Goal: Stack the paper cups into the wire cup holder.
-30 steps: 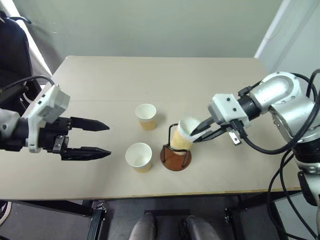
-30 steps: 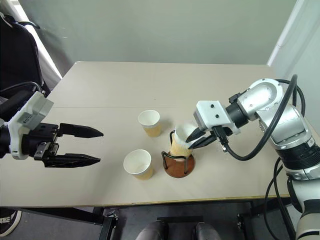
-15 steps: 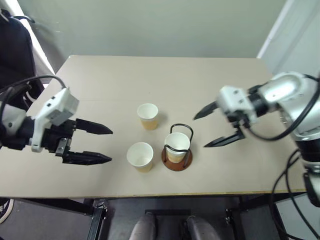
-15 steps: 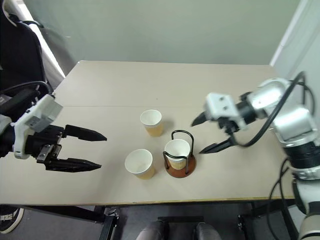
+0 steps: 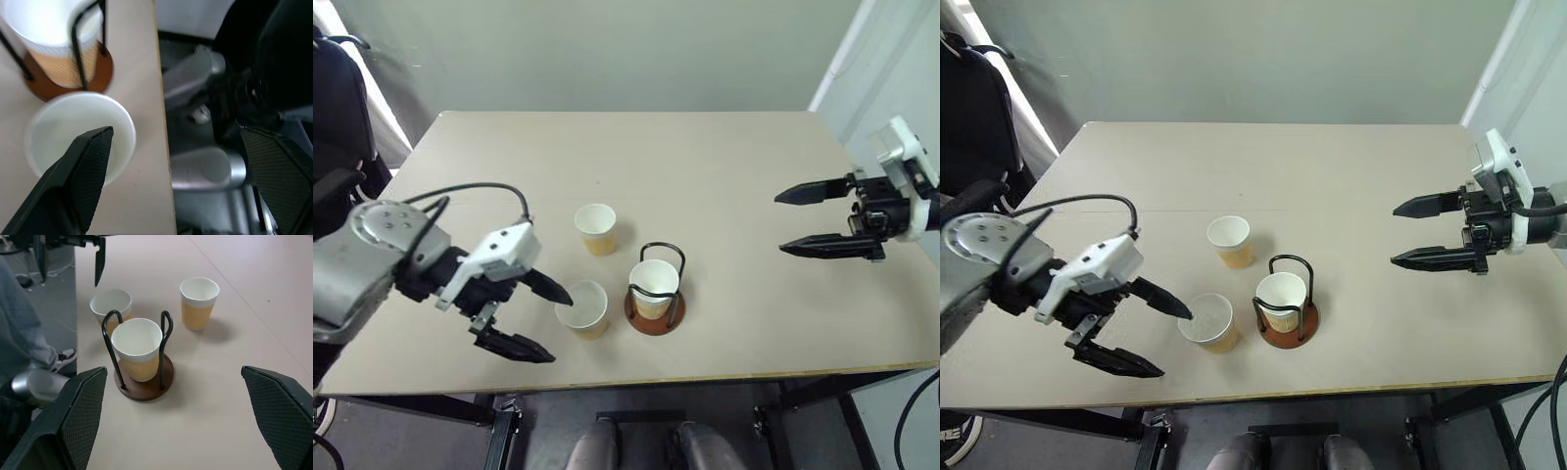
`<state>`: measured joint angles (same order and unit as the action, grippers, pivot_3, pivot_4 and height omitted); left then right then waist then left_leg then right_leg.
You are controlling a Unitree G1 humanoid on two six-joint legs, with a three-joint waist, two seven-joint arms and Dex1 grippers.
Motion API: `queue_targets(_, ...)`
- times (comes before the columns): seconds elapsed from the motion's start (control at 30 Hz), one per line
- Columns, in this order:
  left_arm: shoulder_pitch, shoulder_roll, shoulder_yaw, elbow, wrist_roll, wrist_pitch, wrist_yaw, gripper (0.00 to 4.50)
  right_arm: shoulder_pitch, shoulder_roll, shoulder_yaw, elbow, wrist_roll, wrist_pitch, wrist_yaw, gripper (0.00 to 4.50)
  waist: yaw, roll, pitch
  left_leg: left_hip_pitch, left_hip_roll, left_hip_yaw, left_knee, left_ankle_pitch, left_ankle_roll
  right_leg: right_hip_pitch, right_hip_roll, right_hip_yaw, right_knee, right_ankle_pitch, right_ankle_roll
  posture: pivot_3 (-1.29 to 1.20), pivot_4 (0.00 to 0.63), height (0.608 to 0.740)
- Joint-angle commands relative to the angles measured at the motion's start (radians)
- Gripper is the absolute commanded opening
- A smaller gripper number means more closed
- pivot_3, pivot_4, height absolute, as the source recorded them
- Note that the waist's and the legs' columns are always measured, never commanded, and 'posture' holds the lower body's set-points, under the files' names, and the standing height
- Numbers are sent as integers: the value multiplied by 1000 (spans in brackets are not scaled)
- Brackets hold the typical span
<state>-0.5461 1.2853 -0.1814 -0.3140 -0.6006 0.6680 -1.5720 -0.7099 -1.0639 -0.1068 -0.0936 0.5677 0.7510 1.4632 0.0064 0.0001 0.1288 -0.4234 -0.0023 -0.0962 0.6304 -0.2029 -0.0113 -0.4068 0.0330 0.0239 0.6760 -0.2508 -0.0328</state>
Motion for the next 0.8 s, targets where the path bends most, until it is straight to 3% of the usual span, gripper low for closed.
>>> queue_targets(0.03, -25, -1, -32, 13, 62, -56, -42, 4500, 11, -30, -56, -42, 23, 1, -34, 4453, 1, 0, 0, 0, 0, 0, 0, 0, 0, 0, 0, 0, 0, 0, 1, 0, 150, 740)
queue_targets(0.27, -56, -105, -116, 25, 196, -115, -6, 4500, 35, -44, -71, -75, 53, 5, -70, 4453, 5, 0, 0, -1, -1, 0, 2, 0, 2, 1, 0, 1, -1, 0, 3, 0, 150, 740)
queue_targets(0.3, -59, -116, -129, 29, 218, -131, -11, 4318, 39, -47, -71, -78, 55, 6, -73, 4487, 5, 0, 0, -1, -1, 0, 2, -1, 2, 1, 0, 1, -1, 0, 3, 0, 150, 740)
queue_targets(0.43, -64, -139, -166, 50, 283, -182, -32, 3251, 49, -58, -73, -89, 66, 8, -82, 4500, 6, 0, 0, -1, -1, 0, 2, -1, 3, 1, 0, 1, -1, -1, 4, 0, 150, 740)
queue_targets(0.7, -52, -161, -162, 64, 315, -207, -32, 241, 60, -88, -77, -93, 83, 7, -79, 4500, 6, 0, 0, -2, -1, 0, 3, -2, 4, 1, 0, 1, -1, -1, 5, 0, 150, 740)
queue_targets(0.73, -55, -162, -156, 68, 315, -210, -34, 22, 59, -88, -75, -91, 82, 5, -79, 4500, 6, 0, 0, -1, -1, 0, 3, -2, 4, 2, 0, 1, -1, -1, 5, 0, 150, 740)
queue_targets(0.8, -67, -163, -146, 79, 313, -216, -39, 22, 57, -88, -72, -87, 81, 0, -80, 4500, 6, 0, 0, -1, -1, 0, 3, -2, 5, 2, 0, 1, -1, -2, 6, 0, 150, 740)
